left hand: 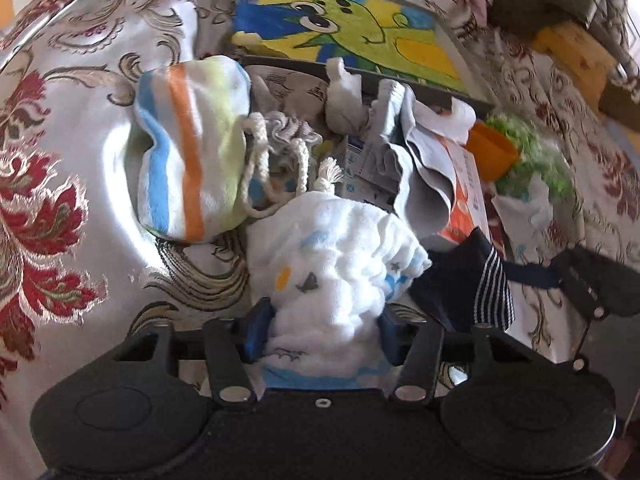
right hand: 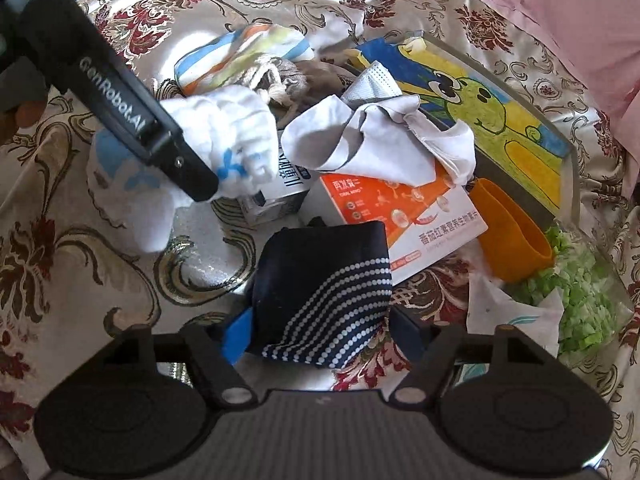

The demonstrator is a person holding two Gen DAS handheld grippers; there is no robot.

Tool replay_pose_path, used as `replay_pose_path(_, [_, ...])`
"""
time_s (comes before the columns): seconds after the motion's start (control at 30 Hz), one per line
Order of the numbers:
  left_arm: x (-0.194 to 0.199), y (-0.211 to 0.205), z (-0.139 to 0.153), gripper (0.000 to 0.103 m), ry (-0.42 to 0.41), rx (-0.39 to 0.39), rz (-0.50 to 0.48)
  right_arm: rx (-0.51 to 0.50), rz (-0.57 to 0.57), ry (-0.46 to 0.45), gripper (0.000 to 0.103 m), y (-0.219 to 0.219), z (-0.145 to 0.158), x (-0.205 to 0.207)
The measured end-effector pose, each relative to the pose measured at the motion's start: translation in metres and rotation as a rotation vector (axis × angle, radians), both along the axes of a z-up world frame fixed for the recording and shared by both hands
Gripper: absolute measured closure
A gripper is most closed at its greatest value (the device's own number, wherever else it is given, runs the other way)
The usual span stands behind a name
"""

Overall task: Organize soft objects
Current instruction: 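Grasp the white muslin cloth with the left tool while the right tool grasps the navy striped sock, then carry the cloth and sock onto the cartoon-painted tray and open both tools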

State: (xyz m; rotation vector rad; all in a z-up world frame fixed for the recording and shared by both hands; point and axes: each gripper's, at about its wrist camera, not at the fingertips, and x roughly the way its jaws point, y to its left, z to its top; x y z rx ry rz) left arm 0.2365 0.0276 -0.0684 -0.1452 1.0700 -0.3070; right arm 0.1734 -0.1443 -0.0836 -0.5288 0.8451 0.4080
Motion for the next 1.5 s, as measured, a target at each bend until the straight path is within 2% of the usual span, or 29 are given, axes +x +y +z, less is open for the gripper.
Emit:
replay_pose_path(0.07, [-0.002,-0.001,0.002,0.055,-0.011,-0.022,-0.016,0.000,-0.001,0.001,0.039,-0.001,-0.002,0.002])
replay_pose_path(0.13, [-0.006,-0.006,0.005,0.061,-0.027,-0.026,-0.047,-0.001,-0.008,0.011,0.046,-0.002,-0.004,0.003])
replay_pose_path(0.2, [-0.011,-0.011,0.007,0.063,-0.038,-0.043,-0.082,-0.002,-0.012,0.009,0.051,-0.004,-0.005,0.004])
replay_pose_path(0.3, [-0.017,-0.016,0.008,0.064,-0.052,-0.066,-0.116,-0.007,-0.012,-0.003,0.060,-0.004,-0.005,0.004])
replay_pose_path(0.43, [-0.016,-0.017,0.005,0.064,-0.052,-0.077,-0.111,-0.011,-0.016,-0.035,0.081,-0.007,0.000,0.001])
replay_pose_path(0.53, [-0.019,-0.017,0.008,0.066,-0.056,-0.085,-0.106,0.007,-0.016,-0.053,0.088,-0.011,0.006,-0.004])
replay_pose_path(0.63, [-0.030,-0.013,0.013,0.067,-0.048,-0.108,-0.091,0.038,-0.016,-0.089,0.089,-0.016,0.019,-0.012])
replay_pose_path(0.73, [-0.047,-0.007,0.022,0.068,-0.068,-0.171,-0.066,0.071,-0.021,-0.160,0.089,-0.022,0.036,-0.023])
replay_pose_path(0.9, [-0.074,-0.011,0.050,0.068,-0.255,-0.205,-0.053,0.124,-0.044,-0.274,0.089,-0.028,0.060,-0.036])
replay_pose_path(1.07, [-0.078,-0.017,0.063,0.068,-0.408,-0.122,0.022,0.170,-0.102,-0.363,0.089,-0.039,0.076,-0.036])
replay_pose_path(1.2, [-0.060,-0.015,0.080,0.067,-0.471,-0.147,0.093,0.198,-0.135,-0.422,0.089,-0.051,0.091,-0.019])
replay_pose_path(1.3, [-0.030,-0.018,0.095,0.067,-0.505,-0.137,0.133,0.231,-0.146,-0.448,0.089,-0.059,0.104,0.009])
replay_pose_path(1.43, [0.022,-0.028,0.106,0.066,-0.543,-0.114,0.144,0.255,-0.187,-0.466,0.089,-0.066,0.110,0.069])
replay_pose_path(1.5, [0.053,-0.030,0.106,0.066,-0.539,-0.135,0.163,0.286,-0.216,-0.449,0.089,-0.070,0.107,0.099])
